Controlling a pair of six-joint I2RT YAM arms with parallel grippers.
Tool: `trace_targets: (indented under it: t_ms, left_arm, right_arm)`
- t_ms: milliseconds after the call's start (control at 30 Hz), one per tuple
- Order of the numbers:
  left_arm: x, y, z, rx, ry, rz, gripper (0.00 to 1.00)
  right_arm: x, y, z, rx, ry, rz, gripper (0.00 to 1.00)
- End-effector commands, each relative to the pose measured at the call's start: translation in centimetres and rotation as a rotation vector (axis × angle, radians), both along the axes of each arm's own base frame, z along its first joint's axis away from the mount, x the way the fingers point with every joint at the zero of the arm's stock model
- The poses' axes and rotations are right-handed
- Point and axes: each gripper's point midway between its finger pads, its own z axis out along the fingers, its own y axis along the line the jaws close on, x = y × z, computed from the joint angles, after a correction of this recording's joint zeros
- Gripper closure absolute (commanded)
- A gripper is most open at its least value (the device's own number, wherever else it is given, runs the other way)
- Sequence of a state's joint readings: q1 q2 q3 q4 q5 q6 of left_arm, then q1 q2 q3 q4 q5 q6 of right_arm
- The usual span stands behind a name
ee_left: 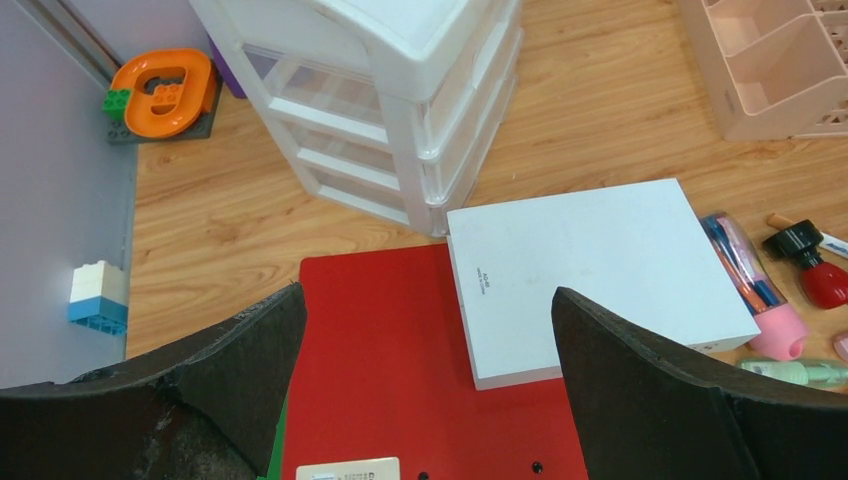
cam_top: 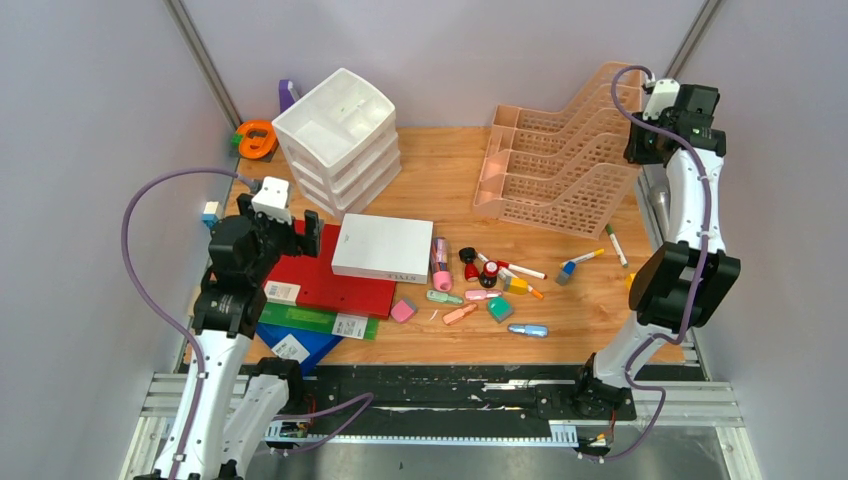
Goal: Organize the desk
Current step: Move the storage box to the corner of the board.
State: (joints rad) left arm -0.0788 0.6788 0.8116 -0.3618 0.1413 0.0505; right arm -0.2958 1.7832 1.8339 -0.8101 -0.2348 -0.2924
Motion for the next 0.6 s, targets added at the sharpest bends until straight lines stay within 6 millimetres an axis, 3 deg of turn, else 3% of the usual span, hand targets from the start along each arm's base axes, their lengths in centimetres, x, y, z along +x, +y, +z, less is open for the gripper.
trace_targets:
  t_ms: [0,200,567]
  left_arm:
    - [0.2,-0.1,1.4,0.001,-0.029,-0.010,0.00]
    - [0.4,-0.2,1.1,0.005,-0.018,-0.019,0.00]
    - [0.8,-0.3,0.6,0.019,0.005,-0.029,0.00]
  right_arm:
    - [-0.3,3.6,1.7,0.001,-0.043,0.244,0.96]
    - [-0.3,4.2,3.1,-0.047,-0.085,0.334,0.99]
    - [5.6,6.3,4.2,-0.179,-0.129,0.436,1.00]
